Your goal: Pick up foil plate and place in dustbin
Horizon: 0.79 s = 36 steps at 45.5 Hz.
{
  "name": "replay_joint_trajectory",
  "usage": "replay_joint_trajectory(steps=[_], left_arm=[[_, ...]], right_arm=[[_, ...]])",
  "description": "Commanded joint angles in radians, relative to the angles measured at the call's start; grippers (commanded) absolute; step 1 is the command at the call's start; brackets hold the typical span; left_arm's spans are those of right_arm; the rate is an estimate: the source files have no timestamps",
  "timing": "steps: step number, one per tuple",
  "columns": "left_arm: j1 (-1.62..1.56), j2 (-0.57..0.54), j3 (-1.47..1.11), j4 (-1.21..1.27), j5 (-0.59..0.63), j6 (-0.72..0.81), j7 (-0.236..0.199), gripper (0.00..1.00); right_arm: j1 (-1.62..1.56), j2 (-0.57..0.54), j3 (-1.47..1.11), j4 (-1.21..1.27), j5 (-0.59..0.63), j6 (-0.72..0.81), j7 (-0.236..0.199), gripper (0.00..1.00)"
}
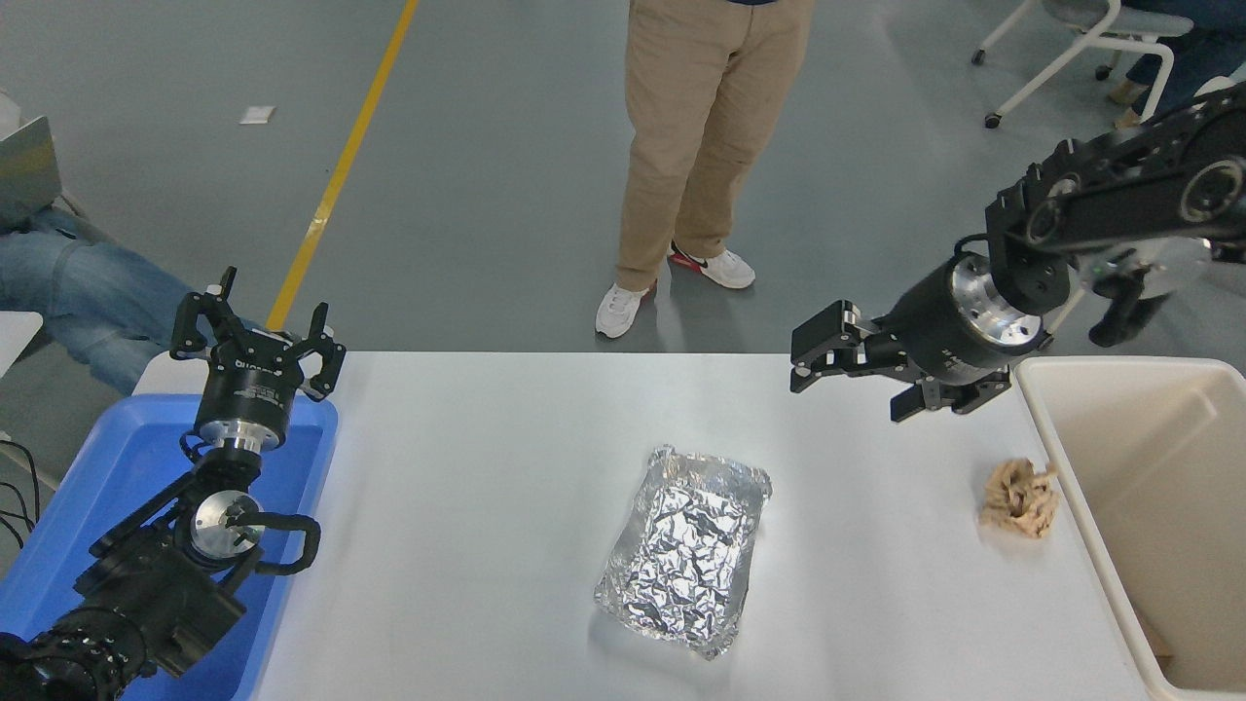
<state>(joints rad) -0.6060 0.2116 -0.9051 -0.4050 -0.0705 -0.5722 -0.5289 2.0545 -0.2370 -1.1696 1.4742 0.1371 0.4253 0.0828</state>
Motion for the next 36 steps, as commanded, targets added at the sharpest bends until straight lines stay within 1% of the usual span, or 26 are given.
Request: replay_joint_trajectory(steps=[1, 7, 15, 25, 30, 36], left_arm=[[0.000, 0.000, 0.000, 0.000, 0.000, 0.000, 0.000, 0.99], [0.000, 0.000, 0.000, 0.000, 0.000, 0.000, 0.000, 0.99], [0.000, 0.000, 0.000, 0.000, 0.000, 0.000, 0.000, 0.99], [0.000, 0.000, 0.000, 0.000, 0.000, 0.000, 0.000, 0.99], [0.000, 0.000, 0.000, 0.000, 0.000, 0.000, 0.000, 0.99], [0.000, 0.000, 0.000, 0.000, 0.000, 0.000, 0.000, 0.99]], right_arm=[[-0.201, 0.038, 0.076, -0.063, 0.004, -0.117, 0.000, 1.00], [-0.281, 0.048, 0.130, -0.097, 0.006, -0.122, 0.000, 1.00], [-0.369, 0.062, 0.165, -0.143, 0.050, -0.126, 0.000, 1.00], [-0.471, 0.096, 0.206, -0.186, 0.053, -0.192, 0.000, 1.00], [-0.522, 0.128, 0.220, -0.233, 0.053, -0.214, 0.000, 1.00], [-0.608, 0.197, 0.228, -0.317, 0.053, -0.253, 0.000, 1.00]])
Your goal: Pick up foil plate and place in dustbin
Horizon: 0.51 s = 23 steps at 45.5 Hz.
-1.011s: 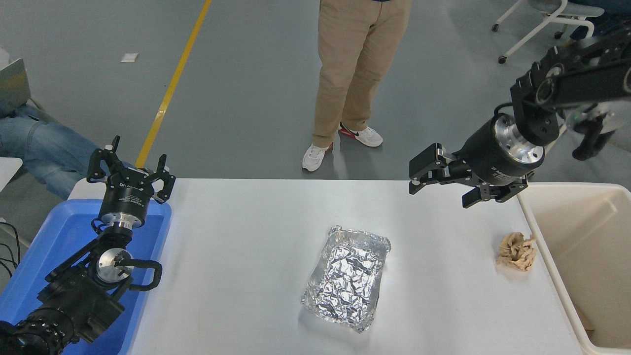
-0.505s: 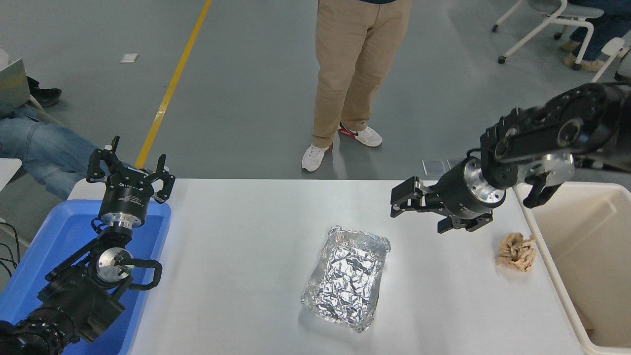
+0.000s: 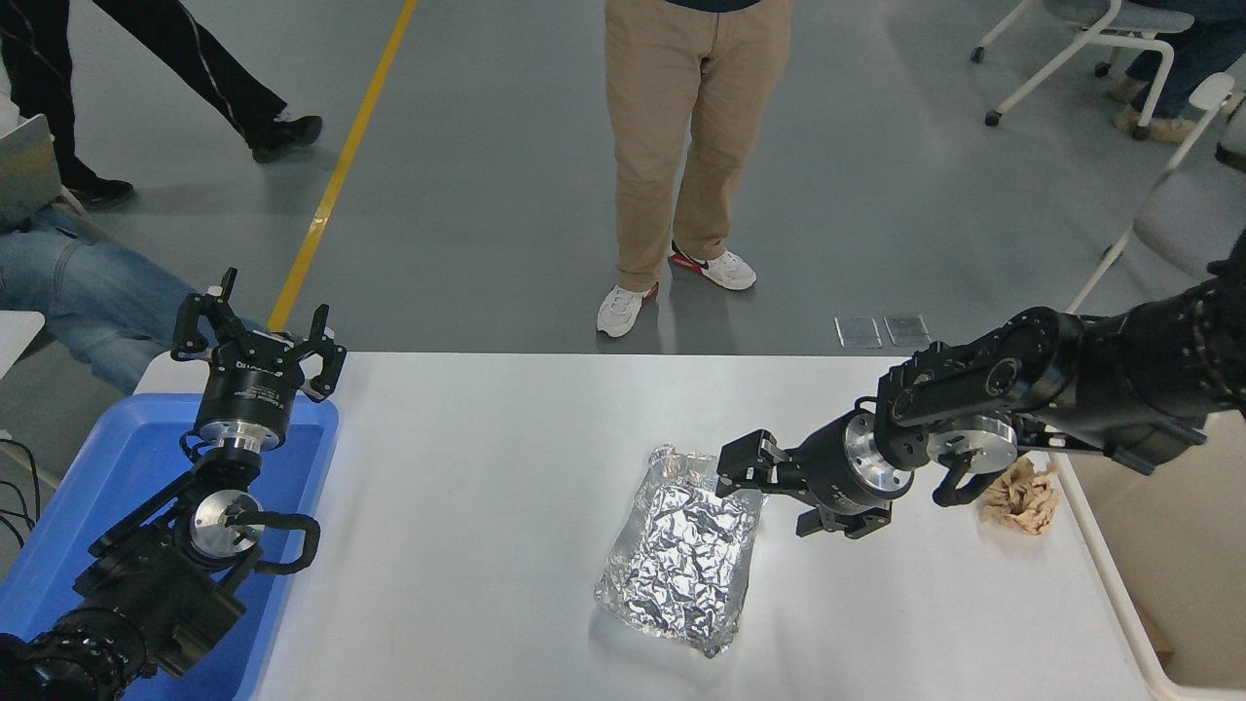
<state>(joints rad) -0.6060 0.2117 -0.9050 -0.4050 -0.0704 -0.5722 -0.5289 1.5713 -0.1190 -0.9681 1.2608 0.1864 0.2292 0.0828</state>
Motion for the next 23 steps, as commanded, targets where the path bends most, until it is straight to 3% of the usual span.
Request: replay_joint_trajectory(steps=[1, 23], left_arm=[[0.000, 0.000, 0.000, 0.000, 0.000, 0.000, 0.001, 0.99], [0.000, 0.000, 0.000, 0.000, 0.000, 0.000, 0.000, 0.99]], right_arm=[[-0.135, 0.087, 0.026, -0.115, 0.004, -0.063, 0.000, 1.00], [-0.238, 0.119, 0.011, -0.210, -0.019, -0.111, 0.000, 0.99]])
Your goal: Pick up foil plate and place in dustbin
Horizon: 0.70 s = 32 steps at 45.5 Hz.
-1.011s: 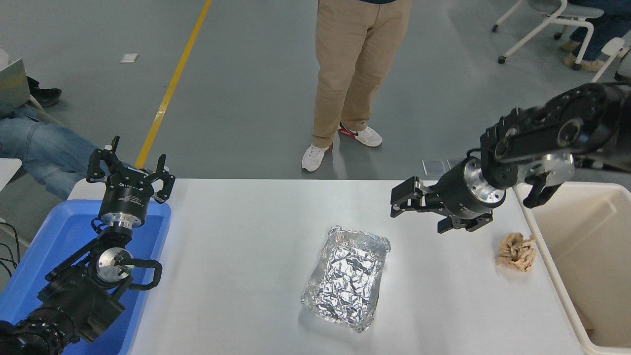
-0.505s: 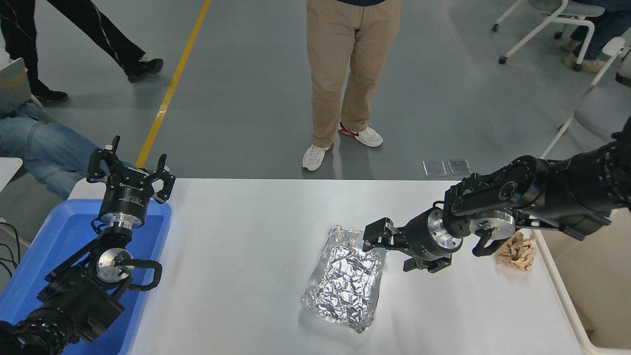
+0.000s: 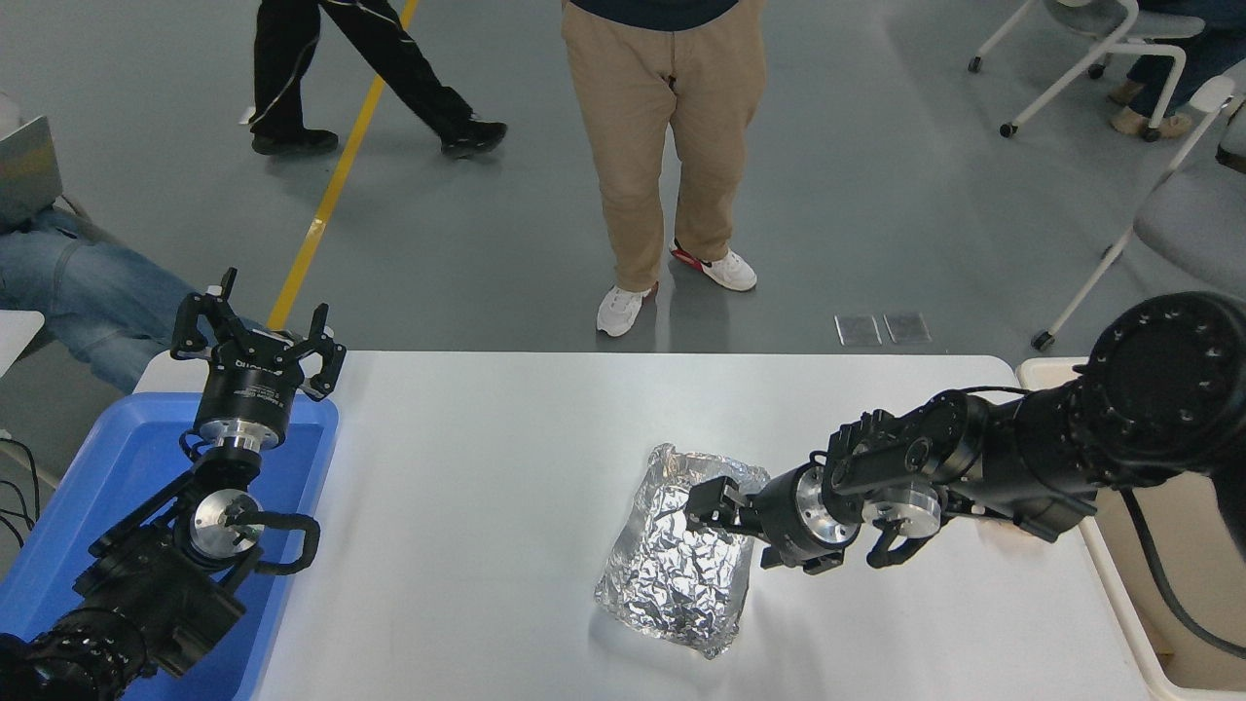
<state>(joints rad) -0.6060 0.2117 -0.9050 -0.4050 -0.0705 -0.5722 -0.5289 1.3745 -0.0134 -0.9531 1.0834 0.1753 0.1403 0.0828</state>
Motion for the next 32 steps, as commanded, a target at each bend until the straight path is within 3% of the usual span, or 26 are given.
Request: replay_joint_trajectory(steps=[1, 9, 17, 24, 29, 32], left_arm=[[0.000, 0.000, 0.000, 0.000, 0.000, 0.000, 0.000, 0.99], [0.000, 0.000, 0.000, 0.000, 0.000, 0.000, 0.000, 0.99], [0.000, 0.000, 0.000, 0.000, 0.000, 0.000, 0.000, 0.99], [0.000, 0.000, 0.000, 0.000, 0.000, 0.000, 0.000, 0.99], [0.000, 0.000, 0.000, 0.000, 0.000, 0.000, 0.001, 0.99], [0.000, 0.000, 0.000, 0.000, 0.000, 0.000, 0.000, 0.99]], right_arm=[[-0.045, 0.013, -0.006, -0.034, -0.008, -0.028, 0.002, 0.99], [-0.075, 0.013, -0.012, -0.049, -0.054, -0.084, 0.002, 0.96], [-0.086, 0.013, -0.015, -0.049, -0.119, -0.108, 0.002, 0.85], [-0.094, 0.013, -0.016, -0.049, -0.128, -0.108, 0.002, 0.65], [-0.097, 0.013, -0.038, -0.049, -0.126, -0.108, 0.002, 0.41], [-0.097, 0.013, -0.047, -0.049, -0.126, -0.108, 0.005, 0.32]])
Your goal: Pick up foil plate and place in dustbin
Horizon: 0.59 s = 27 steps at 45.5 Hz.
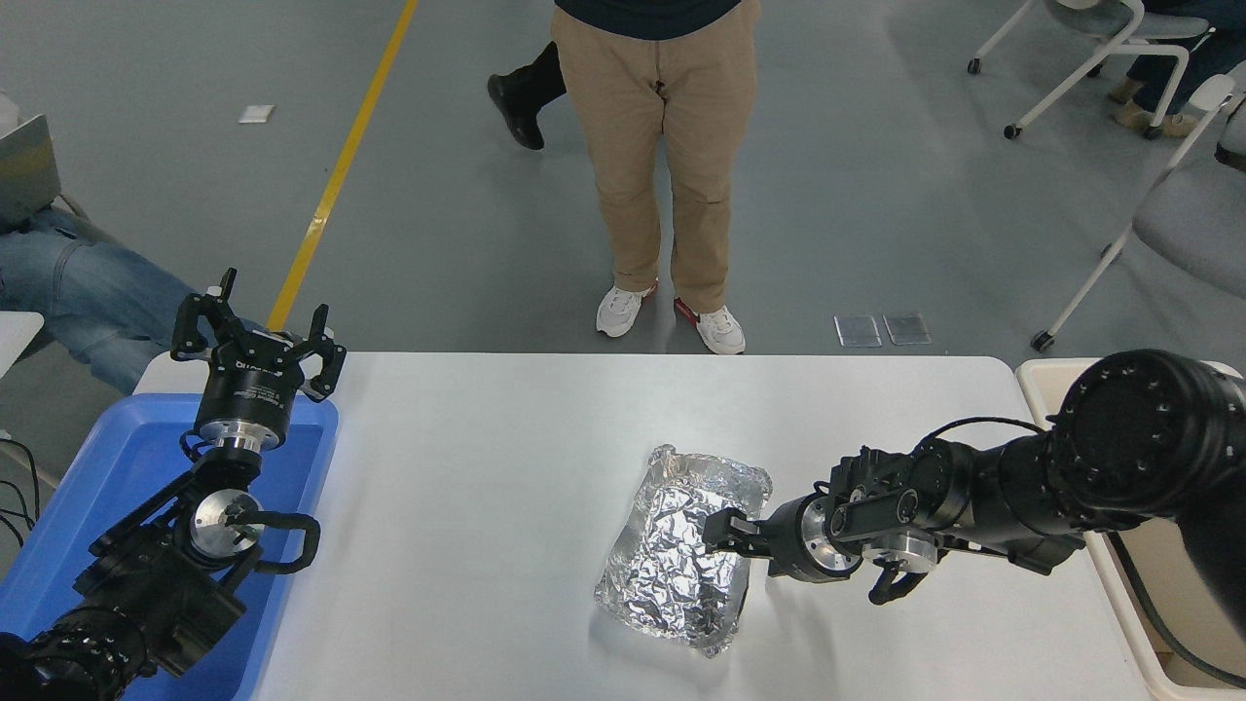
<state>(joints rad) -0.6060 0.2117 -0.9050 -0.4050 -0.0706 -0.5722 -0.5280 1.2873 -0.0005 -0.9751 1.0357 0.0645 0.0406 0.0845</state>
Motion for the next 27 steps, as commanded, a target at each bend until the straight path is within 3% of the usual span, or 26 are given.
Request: replay_joint_trajectory(steps=[1, 6, 27], left_arm=[[0.000, 0.000, 0.000, 0.000, 0.000, 0.000, 0.000, 0.99], [0.000, 0.000, 0.000, 0.000, 0.000, 0.000, 0.000, 0.99], [0.000, 0.000, 0.000, 0.000, 0.000, 0.000, 0.000, 0.99]], right_arm=[[-0.010, 0.000, -0.025, 0.000, -0.015, -0.008, 0.003, 0.26], [-0.008, 0.000, -0.028, 0.000, -0.018, -0.007, 0.005, 0.00], [0.131, 0.000, -0.096, 0.043, -0.066, 0.005, 0.011, 0.00]])
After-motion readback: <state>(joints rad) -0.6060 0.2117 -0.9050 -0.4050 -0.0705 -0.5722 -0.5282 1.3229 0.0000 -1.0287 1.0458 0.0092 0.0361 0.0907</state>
